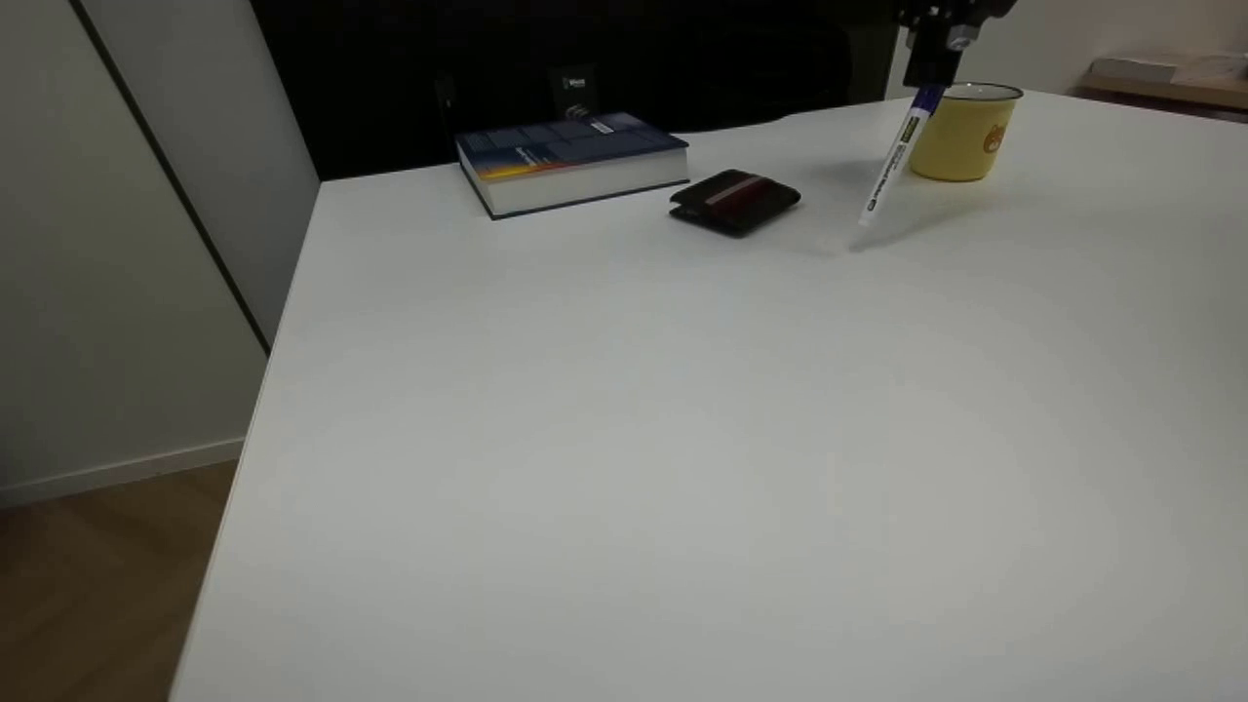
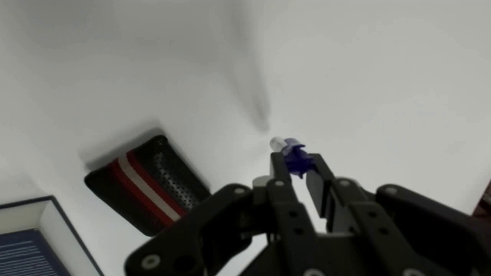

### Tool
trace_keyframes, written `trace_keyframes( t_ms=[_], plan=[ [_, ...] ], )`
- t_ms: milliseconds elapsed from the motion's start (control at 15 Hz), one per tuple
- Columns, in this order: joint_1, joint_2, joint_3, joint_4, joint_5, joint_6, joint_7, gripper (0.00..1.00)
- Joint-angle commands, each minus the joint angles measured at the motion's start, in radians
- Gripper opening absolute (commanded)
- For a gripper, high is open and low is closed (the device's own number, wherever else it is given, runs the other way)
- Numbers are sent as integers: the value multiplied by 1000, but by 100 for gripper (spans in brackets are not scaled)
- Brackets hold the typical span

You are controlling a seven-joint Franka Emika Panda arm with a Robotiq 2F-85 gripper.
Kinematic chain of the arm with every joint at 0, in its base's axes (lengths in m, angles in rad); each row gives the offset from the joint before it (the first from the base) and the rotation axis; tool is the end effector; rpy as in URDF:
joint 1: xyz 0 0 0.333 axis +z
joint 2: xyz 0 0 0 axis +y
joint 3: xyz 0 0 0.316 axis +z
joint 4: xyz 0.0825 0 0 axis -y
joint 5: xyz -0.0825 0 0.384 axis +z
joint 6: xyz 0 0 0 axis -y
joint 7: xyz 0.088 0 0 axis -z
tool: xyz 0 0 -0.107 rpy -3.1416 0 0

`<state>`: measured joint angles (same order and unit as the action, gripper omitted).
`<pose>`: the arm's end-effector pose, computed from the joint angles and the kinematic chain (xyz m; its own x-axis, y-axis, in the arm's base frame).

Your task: Remove the blue marker from the mug, place the marker back in the mug, take the marker out of the mug

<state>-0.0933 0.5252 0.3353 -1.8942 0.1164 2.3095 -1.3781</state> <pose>0.6079 0.1425 0.2326 0.0827 0.9724 0.2180 0.9882 -0.0517 -0.1445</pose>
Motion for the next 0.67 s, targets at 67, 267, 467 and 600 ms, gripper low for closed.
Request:
trace_keyframes(
  t_ms=[67, 267, 467, 600],
  plan=[
    [-27, 61, 7, 71, 120, -191, -256, 5],
    [12, 77, -42, 97, 120, -279, -271, 8],
    [46, 78, -80, 106, 99, -278, -242, 51],
    [67, 73, -101, 103, 84, -255, -223, 65]
  ],
)
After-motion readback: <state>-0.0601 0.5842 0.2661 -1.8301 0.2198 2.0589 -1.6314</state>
